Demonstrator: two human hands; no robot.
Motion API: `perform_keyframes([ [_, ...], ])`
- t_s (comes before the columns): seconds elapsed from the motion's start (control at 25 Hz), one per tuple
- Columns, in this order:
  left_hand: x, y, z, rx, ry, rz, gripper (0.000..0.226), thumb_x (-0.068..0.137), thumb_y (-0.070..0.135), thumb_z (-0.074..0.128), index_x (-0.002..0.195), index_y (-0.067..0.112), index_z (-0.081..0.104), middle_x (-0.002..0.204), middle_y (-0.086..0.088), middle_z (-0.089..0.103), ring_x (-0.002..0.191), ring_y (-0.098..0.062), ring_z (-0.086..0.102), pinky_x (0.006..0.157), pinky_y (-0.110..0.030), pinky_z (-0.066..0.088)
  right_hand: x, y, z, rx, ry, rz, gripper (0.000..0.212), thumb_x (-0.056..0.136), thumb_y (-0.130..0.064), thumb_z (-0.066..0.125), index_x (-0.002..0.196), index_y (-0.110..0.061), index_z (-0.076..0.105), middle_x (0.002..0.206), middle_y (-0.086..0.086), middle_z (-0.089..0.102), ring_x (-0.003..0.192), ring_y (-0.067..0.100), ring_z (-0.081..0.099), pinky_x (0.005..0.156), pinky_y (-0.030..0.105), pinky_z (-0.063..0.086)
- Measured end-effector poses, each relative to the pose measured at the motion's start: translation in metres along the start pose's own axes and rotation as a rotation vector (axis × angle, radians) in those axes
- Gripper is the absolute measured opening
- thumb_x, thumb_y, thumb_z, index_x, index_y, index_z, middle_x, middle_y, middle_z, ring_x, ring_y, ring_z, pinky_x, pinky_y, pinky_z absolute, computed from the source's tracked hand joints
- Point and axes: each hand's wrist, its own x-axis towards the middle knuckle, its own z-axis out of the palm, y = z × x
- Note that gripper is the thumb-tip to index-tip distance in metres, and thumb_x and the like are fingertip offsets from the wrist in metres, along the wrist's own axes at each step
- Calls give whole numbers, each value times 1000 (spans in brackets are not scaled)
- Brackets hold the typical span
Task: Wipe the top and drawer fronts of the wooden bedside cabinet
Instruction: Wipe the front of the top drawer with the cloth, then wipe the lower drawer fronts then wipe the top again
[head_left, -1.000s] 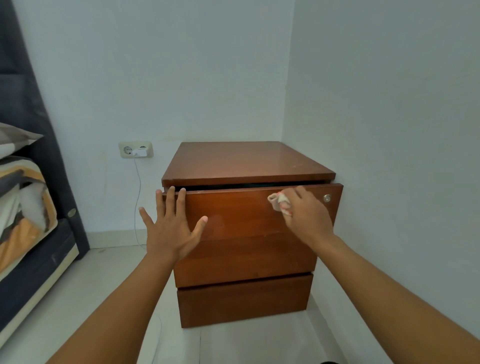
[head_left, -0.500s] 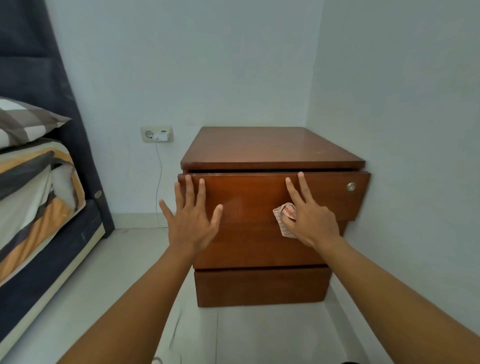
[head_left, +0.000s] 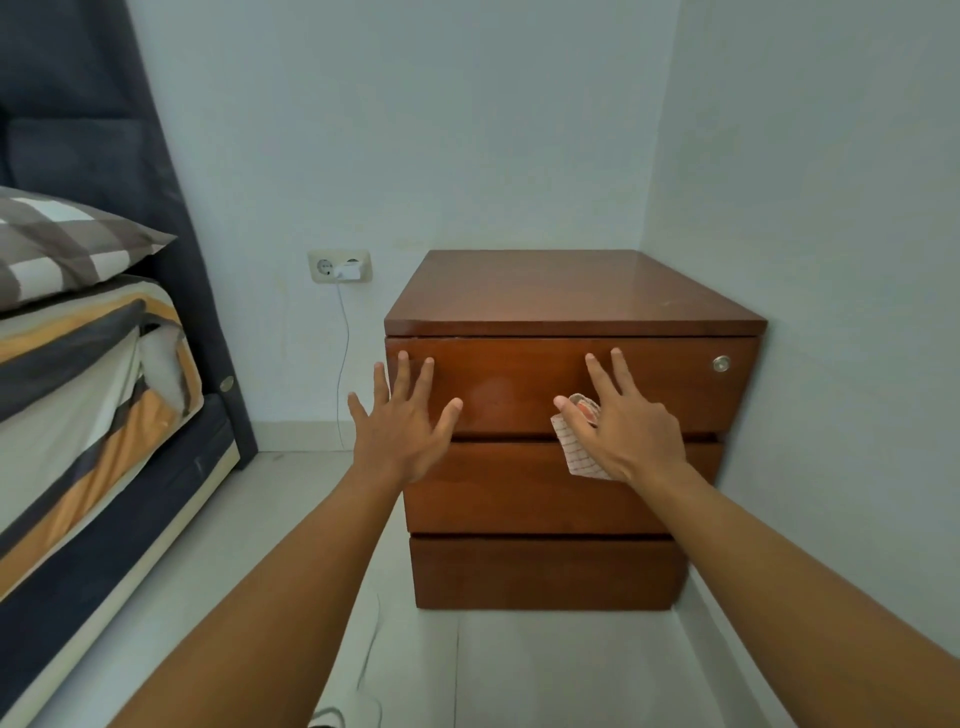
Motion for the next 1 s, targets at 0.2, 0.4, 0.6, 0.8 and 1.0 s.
perform_keyframes([
  [0.2, -41, -31, 65, 25, -192, -101, 83, 89, 79, 8, 160, 39, -7, 171, -5, -6, 156, -34, -9, 120, -66, 3, -42, -2, 64, 3, -206, -4, 84, 94, -81, 17, 164, -38, -2, 174, 2, -6, 111, 30, 69, 85, 40, 54],
  [0.4, -30, -43, 85, 43, -225, -71, 87, 87, 82, 6, 159, 37, -16, 171, -1, -9, 156, -36, -8, 118, -67, 3, -39, -3, 98, -30, -194, 19, 86, 95, -79, 19, 164, -34, -4, 174, 5, -6, 105, 30, 71, 73, 34, 51],
  [0.6, -32, -44, 98, 33, -216, -64, 89, 85, 85, 6, 156, 39, -23, 170, 2, -14, 156, -37, -7, 118, -68, 4, -41, -2, 111, -56, -194, 7, 87, 94, -78, 17, 164, -31, -3, 174, 4, -4, 100, 28, 72, 66, 29, 45],
  [0.8, -31, -46, 99, 47, -237, -54, 90, 85, 85, 9, 154, 40, -27, 169, 3, -17, 156, -39, -2, 118, -69, 9, -23, 0, 104, -53, -207, 28, 86, 96, -77, 19, 165, -28, 2, 173, 9, 4, 114, 35, 68, 81, 39, 54],
  [1.0, -31, -42, 92, 71, -252, -91, 92, 83, 88, 9, 156, 40, -21, 171, 2, -11, 149, -40, 29, 114, -70, 23, -16, -3, 101, -89, -237, 19, 86, 96, -77, 19, 164, -25, 8, 168, 12, 10, 113, 38, 67, 81, 40, 55],
])
